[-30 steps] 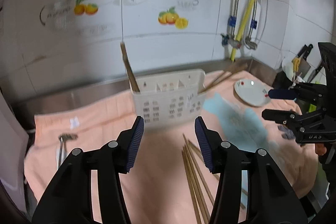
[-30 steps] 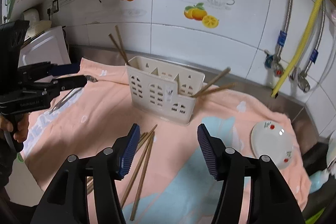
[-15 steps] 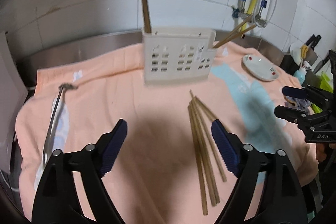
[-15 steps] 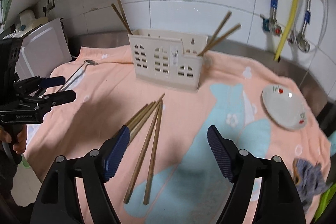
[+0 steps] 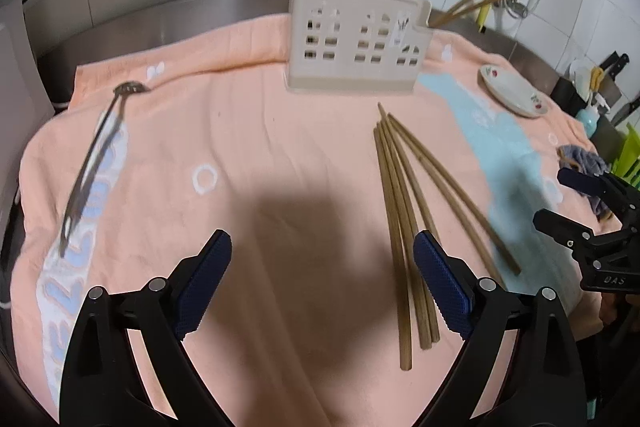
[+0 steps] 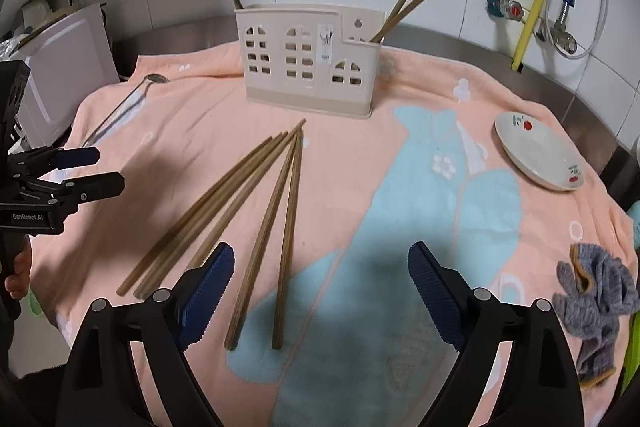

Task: Organize utensils
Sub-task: 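Move both open tools back toward the remaining chopsticks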

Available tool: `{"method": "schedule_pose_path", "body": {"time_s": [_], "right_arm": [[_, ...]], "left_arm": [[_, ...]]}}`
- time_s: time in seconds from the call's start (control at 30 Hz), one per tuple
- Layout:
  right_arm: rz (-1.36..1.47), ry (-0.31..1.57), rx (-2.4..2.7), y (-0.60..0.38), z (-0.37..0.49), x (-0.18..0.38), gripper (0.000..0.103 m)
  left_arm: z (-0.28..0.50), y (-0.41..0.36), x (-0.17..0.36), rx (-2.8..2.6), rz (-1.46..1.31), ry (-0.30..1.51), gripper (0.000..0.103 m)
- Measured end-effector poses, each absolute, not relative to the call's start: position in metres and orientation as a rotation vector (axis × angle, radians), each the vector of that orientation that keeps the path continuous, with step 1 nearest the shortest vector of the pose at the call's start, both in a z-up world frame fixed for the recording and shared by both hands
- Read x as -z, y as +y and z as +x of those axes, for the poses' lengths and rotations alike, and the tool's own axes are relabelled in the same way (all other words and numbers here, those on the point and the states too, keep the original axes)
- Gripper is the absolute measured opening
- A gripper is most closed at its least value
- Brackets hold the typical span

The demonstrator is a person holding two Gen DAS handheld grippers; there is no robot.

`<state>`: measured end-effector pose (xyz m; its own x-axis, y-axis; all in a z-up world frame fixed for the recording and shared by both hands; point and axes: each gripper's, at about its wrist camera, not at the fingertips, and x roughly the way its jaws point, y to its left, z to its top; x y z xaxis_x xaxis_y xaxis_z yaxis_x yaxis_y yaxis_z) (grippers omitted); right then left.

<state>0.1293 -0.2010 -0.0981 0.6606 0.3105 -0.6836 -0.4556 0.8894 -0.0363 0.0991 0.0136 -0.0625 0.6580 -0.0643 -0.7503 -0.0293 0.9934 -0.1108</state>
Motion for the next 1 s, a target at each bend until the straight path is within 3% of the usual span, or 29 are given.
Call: {"method": "schedule_pose_path", "body": {"time_s": [1.0], "right_arm": [[-0.147,0.785,-0.425,-0.215,0.129,0.120,0.089]], "left_arm": [[0.115,-0.024,0.111,0.021,0.054,0.962,0.086]]}}
